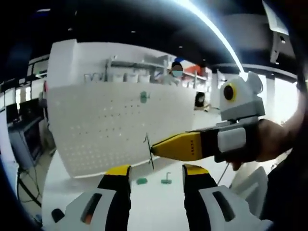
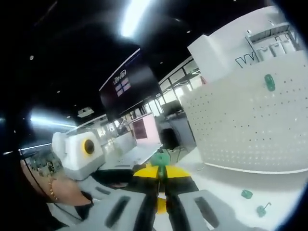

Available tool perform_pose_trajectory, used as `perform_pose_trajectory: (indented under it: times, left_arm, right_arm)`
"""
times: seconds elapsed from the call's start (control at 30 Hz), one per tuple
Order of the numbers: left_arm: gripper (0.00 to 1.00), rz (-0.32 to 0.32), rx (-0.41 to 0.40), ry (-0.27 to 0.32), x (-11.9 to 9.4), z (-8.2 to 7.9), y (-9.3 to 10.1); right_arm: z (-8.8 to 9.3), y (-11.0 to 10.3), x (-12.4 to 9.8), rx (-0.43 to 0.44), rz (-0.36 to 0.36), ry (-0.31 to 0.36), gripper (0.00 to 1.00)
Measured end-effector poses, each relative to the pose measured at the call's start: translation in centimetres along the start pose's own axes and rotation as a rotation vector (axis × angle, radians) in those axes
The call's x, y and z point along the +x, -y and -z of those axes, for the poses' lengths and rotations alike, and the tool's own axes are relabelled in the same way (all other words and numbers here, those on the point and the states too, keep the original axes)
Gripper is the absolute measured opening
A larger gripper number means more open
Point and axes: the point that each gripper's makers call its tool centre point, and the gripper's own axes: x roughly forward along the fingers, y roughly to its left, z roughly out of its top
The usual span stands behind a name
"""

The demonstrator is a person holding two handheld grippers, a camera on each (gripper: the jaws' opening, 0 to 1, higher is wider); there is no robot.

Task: Insert the hook assembly into the mounting plate slot until the hook locks in place.

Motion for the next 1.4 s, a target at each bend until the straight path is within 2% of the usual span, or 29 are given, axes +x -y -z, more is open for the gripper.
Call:
perform_pose_trajectory:
  times: [0.27,0.53,0.6,0.73,0.87,1.17,1.4]
  left_arm:
    - [0.7,0.008,-0.056,0.056,-0.8,-1.0,-0.3]
    - [0.8,0.014,-0.075,0.087,-1.2,-1.7,-0.5]
    - [0.83,0.016,-0.089,0.096,-1.2,-1.8,-0.5]
    - [0.91,0.009,-0.109,0.101,-1.2,-1.8,-0.4]
    - [0.94,0.016,-0.118,0.101,-1.0,-1.6,-0.1]
    - [0.98,0.014,-0.134,0.104,-0.8,-1.7,-0.2]
    - [1.0,0.018,-0.136,0.092,-0.7,-1.3,-0.2]
  right_arm:
    - [-0.3,0.4,-0.1,-0.024,-0.009,-0.007,0.0]
    - [-0.6,1.4,-0.2,-0.032,0.01,0.003,0.0]
    - [-1.0,1.7,-0.2,-0.034,0.023,0.015,0.0]
    - [-2.6,2.9,-0.5,-0.067,0.093,0.075,0.0]
    - [-3.6,3.5,-0.5,-0.063,0.113,0.102,0.0]
    - [-4.4,4.8,-0.4,-0.057,0.155,0.133,0.0]
    - [-5.3,6.9,-0.3,-0.06,0.217,0.163,0.0]
